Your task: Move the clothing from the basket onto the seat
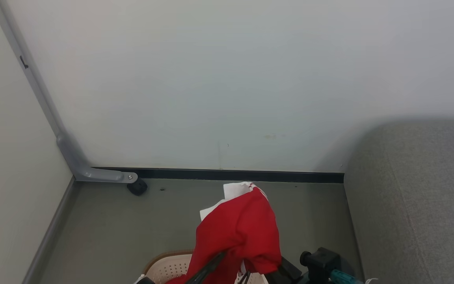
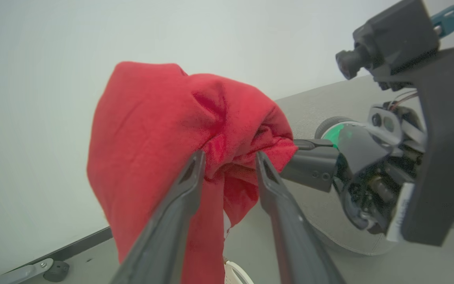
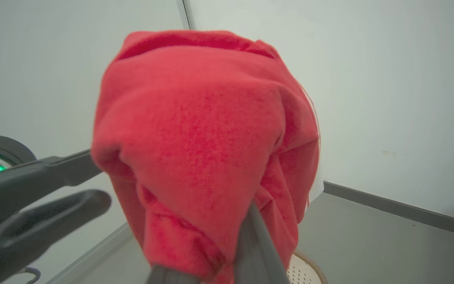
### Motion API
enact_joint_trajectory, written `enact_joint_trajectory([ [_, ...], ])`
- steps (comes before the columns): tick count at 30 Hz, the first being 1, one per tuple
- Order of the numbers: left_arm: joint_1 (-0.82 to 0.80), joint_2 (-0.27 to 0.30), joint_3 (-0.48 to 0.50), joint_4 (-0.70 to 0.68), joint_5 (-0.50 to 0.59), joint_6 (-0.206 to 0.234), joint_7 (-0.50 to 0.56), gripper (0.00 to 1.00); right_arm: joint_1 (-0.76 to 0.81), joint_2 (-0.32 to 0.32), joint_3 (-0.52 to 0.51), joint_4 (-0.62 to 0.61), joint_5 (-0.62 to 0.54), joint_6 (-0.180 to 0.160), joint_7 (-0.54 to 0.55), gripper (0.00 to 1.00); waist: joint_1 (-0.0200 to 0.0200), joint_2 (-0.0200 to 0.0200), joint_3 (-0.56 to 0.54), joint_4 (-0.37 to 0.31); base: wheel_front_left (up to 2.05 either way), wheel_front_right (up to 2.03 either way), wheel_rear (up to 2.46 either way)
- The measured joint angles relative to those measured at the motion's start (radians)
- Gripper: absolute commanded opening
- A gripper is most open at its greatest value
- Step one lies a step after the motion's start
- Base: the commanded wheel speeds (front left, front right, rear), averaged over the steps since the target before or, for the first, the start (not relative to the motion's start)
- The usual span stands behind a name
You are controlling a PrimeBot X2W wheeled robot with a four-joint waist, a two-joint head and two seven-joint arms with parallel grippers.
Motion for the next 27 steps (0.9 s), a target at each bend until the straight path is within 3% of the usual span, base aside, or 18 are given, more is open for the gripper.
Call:
enact_joint_trajectory([
  [14,0.000,0.004,0.061,0.011,0.000,0.020,0.000,1.00,0.000,-0.001,-0.093,-0.017,-0.014,-0.008,0.000,0.00,0.0000,0.0000,-0.002,0.002,0.00,0.00,0.00],
  [27,0.018,0.028,0.252,0.053,-0.065,0.106,0.000,1.00,0.029,-0.034,-0.161,-0.083,-0.048,-0.012,0.000,0.00,0.0000,0.0000,-0.010,0.004,0.00,0.00,0.00],
])
